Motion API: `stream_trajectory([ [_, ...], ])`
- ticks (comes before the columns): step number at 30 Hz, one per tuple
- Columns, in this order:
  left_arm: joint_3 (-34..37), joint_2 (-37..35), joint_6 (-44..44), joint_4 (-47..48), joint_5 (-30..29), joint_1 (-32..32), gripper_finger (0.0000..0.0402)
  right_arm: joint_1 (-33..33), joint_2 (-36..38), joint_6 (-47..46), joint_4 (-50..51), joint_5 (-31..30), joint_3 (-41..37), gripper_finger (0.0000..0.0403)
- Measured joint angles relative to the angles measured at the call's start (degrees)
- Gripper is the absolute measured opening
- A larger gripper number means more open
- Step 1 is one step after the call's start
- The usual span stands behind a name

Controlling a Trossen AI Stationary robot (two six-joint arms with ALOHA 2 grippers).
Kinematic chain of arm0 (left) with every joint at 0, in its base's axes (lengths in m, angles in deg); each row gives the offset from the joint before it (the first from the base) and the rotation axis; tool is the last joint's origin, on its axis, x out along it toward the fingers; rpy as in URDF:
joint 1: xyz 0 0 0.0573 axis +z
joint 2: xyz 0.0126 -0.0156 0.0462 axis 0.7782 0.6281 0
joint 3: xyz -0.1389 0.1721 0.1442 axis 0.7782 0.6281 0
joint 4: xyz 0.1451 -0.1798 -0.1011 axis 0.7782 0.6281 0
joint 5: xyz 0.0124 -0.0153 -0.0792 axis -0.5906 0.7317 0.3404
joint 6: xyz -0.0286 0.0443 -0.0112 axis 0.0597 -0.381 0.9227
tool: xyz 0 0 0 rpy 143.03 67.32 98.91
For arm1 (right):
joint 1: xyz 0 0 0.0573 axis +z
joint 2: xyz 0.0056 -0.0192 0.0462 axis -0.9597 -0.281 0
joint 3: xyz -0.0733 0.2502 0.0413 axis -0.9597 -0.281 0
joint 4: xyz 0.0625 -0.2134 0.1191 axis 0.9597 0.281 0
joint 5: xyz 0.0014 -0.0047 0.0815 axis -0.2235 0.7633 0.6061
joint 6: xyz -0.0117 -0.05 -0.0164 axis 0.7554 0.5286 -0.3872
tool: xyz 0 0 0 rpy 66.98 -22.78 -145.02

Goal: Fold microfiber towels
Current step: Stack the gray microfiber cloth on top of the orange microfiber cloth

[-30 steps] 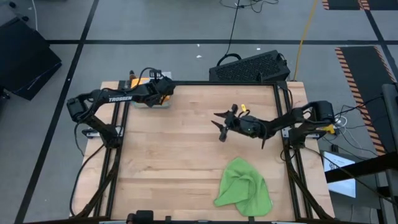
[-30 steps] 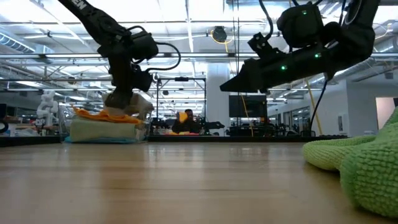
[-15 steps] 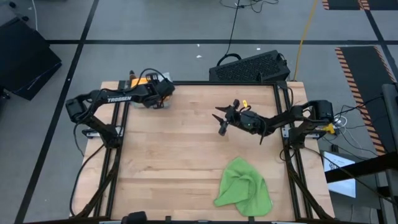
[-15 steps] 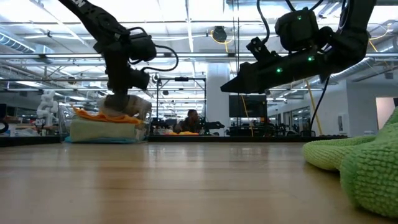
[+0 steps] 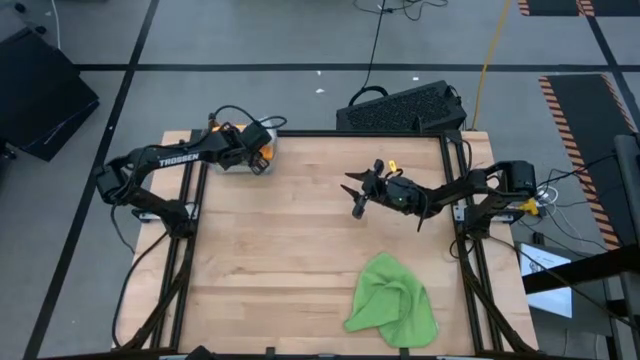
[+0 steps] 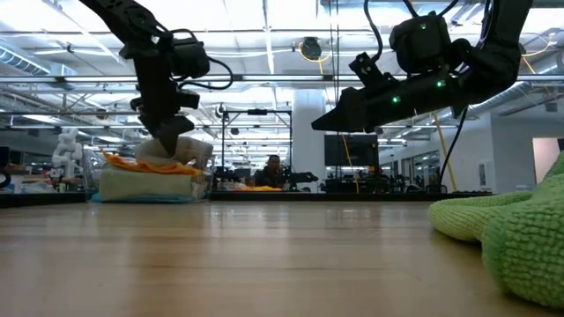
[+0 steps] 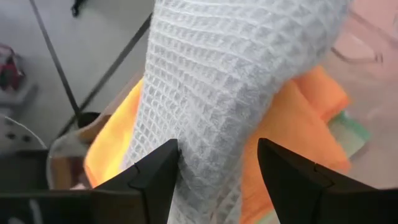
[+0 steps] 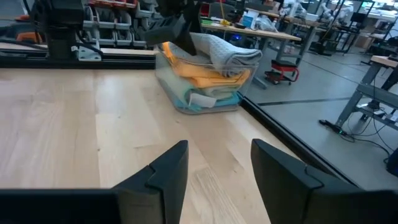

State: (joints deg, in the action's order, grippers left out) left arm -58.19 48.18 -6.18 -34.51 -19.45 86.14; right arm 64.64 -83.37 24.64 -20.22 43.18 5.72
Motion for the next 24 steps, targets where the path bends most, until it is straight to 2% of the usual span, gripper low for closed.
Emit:
stream_trajectory([
  [12,0.0,0.0,13.26,1.26,-0.94,0.09,0.0224,-0.84,0.0,1.41,0.01,0.09,-0.02,0.0169],
  [20,0.0,0.0,14.44,3.82,-2.72,0.42,0.0224,-2.27,0.0,1.14,0.02,3.02,-0.02,0.0169],
  [24,0.38,0.0,14.81,5.46,-0.7,2.31,0.0223,-2.29,0.0,1.38,0.02,3.02,-0.02,0.0169],
])
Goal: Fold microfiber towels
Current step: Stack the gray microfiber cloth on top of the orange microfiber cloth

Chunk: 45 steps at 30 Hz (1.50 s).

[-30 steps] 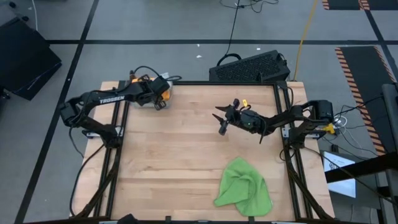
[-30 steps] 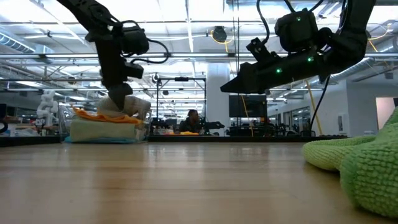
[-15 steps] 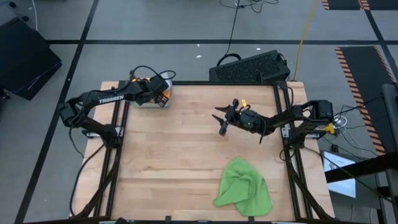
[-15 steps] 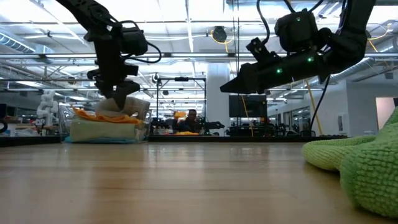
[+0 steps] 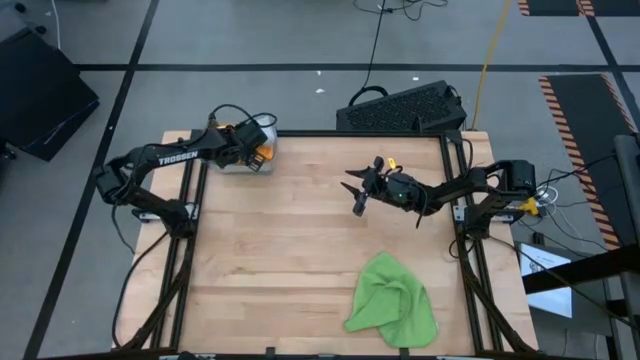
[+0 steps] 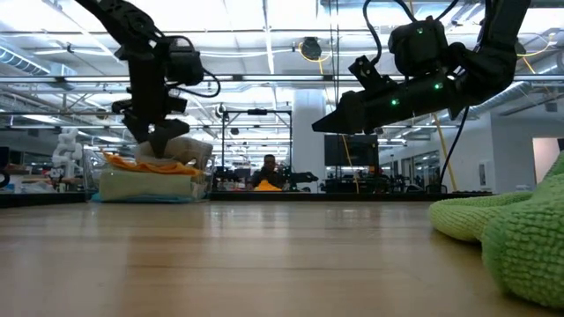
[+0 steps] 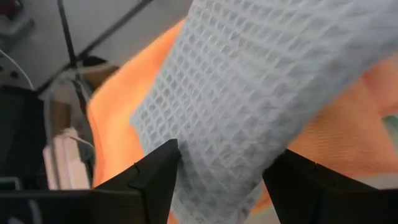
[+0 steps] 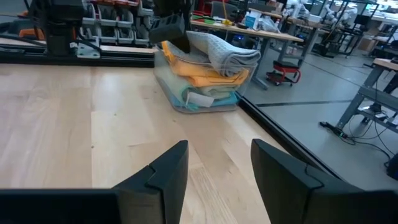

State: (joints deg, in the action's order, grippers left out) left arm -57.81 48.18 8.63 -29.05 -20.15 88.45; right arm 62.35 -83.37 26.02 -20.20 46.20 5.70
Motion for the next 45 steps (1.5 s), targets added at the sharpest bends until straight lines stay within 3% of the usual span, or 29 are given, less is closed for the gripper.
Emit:
stream_trajectory([
  [5,2.02,0.02,-4.41,0.12,1.61,1.52,0.0195,0.02,0.0,0.04,0.0,0.02,0.0,0.0169],
  [12,0.6,0.03,-17.34,0.35,-2.89,-1.42,0.0022,0.02,0.0,0.45,0.0,0.04,0.0,0.0169],
  [17,-0.14,0.04,-31.82,0.17,-13.86,-3.72,0.0035,0.02,0.0,0.37,0.0,0.04,-0.02,0.0169],
  [20,-0.14,0.03,-39.76,-0.69,-16.95,-4.08,0.0035,0.02,0.0,0.33,0.0,0.04,-0.02,0.0169],
  [26,-0.07,0.24,-46.67,-0.33,-26.64,-3.86,0.0017,0.02,0.0,0.31,0.0,0.04,-0.02,0.0169],
  [28,-0.07,0.24,-46.41,-0.72,-26.07,-3.84,0.0024,0.02,0.02,0.31,0.0,0.04,-0.02,0.0169],
  [32,-0.07,0.25,-43.18,0.9,-16.29,-3.57,0.0082,0.02,0.02,0.35,0.0,0.04,-0.02,0.0169],
  [37,0.01,1.19,-38.88,6.01,-15.23,-3.49,0.0165,0.02,0.02,0.43,0.0,0.04,-0.02,0.0169],
  [41,-0.01,1.14,-30.6,7.0,-13.85,-3.51,0.0215,0.02,0.02,0.79,0.0,0.04,-0.02,0.0169],
  [45,-0.01,1.11,-22.53,11.05,-6.42,-2.54,0.0245,0.02,0.02,1.25,0.0,0.04,-0.02,0.0169],
])
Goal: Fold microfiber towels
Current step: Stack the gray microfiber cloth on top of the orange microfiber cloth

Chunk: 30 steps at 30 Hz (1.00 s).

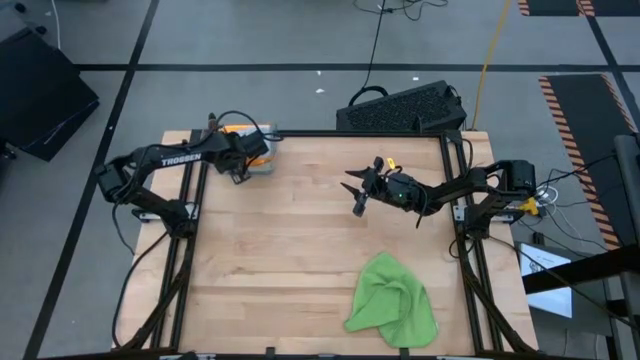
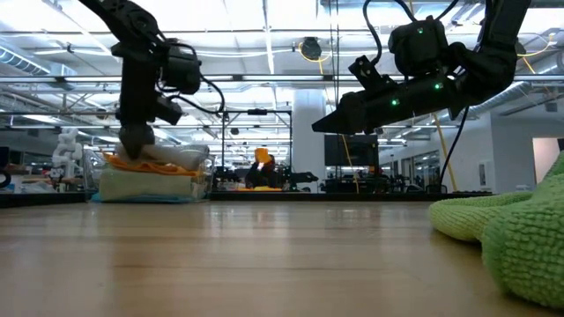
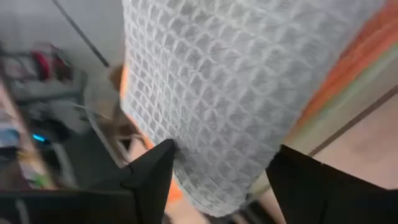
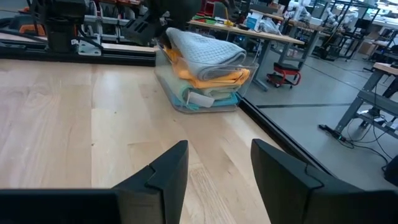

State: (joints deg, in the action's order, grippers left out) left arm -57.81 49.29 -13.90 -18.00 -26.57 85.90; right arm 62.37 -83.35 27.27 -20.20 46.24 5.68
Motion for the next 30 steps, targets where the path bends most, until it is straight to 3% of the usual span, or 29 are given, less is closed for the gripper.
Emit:
stream_trajectory([
  [4,0.0,0.0,4.25,1.83,4.25,0.72,0.0238,0.0,0.0,0.08,0.0,0.0,0.0,0.0169],
  [12,-2.74,-0.88,3.69,3.16,8.22,2.43,0.0157,0.0,0.0,0.5,0.0,0.0,0.0,0.0169],
  [16,-6.61,-2.5,3.42,6.03,12.75,4.58,0.0159,0.0,0.0,0.5,0.0,-0.02,0.0,0.0169],
  [21,-11.03,-4.15,6.85,10.98,18.23,7.69,0.0196,0.0,0.0,0.32,0.02,-0.02,0.0,0.0169],
  [24,-13.12,-4.82,9.82,8.88,19.23,8.52,0.0204,0.0,0.0,0.1,0.04,-0.02,0.0,0.0169],
  [30,-12.7,-3.94,11.85,3.15,21.63,8.58,0.015,0.0,0.0,0.08,0.03,-0.04,0.0,0.0169],
])
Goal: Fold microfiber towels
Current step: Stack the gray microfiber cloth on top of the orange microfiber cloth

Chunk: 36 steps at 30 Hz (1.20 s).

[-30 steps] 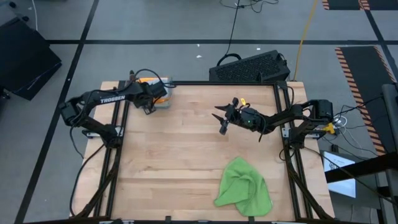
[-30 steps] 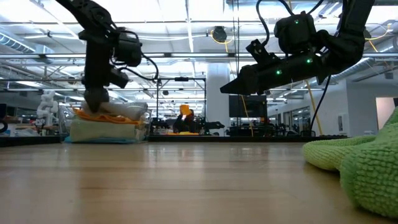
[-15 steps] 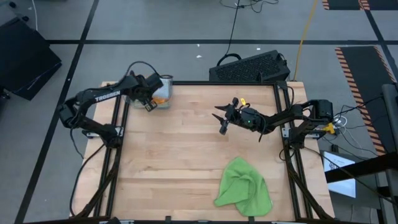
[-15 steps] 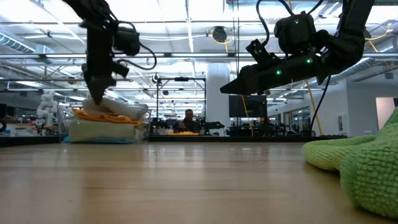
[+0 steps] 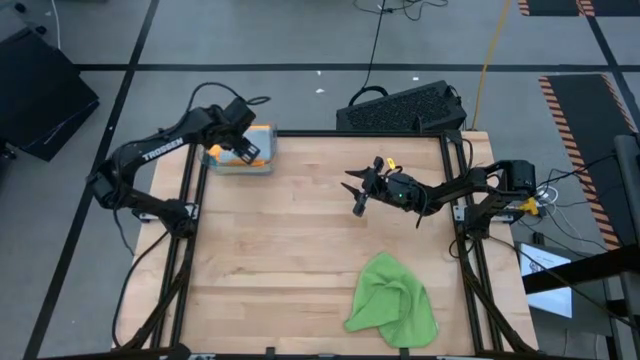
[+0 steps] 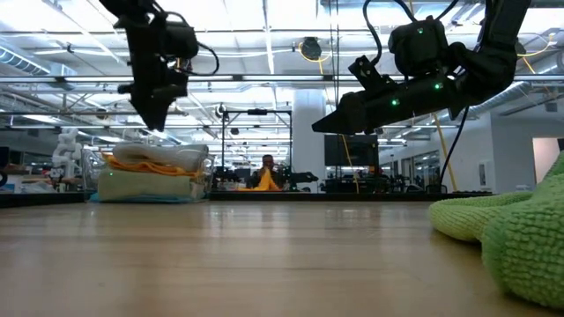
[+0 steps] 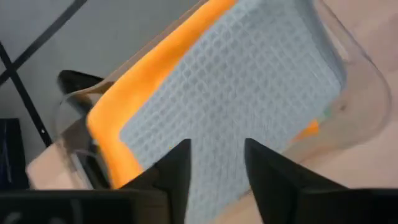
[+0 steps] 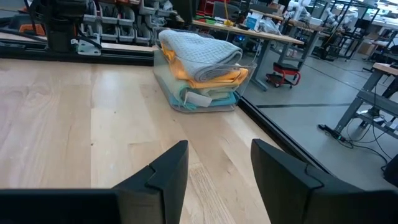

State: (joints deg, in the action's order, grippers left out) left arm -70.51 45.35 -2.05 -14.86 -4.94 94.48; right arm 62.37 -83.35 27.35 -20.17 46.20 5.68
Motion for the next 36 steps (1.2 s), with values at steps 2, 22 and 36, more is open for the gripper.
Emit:
stream_trajectory([
  [2,1.44,1.5,0.8,-1.51,1.04,0.69,0.0121,0.0,0.0,0.0,-0.01,0.0,0.0,0.0169],
  [22,0.95,3.69,1.19,-7.98,2.67,4.78,0.0021,0.0,0.0,-1.09,1.61,0.0,0.0,0.0169],
  [36,1.25,16.05,-5.41,-19.68,5.99,5.81,0.002,0.83,0.0,-2.14,2.93,0.01,0.0,0.0169],
])
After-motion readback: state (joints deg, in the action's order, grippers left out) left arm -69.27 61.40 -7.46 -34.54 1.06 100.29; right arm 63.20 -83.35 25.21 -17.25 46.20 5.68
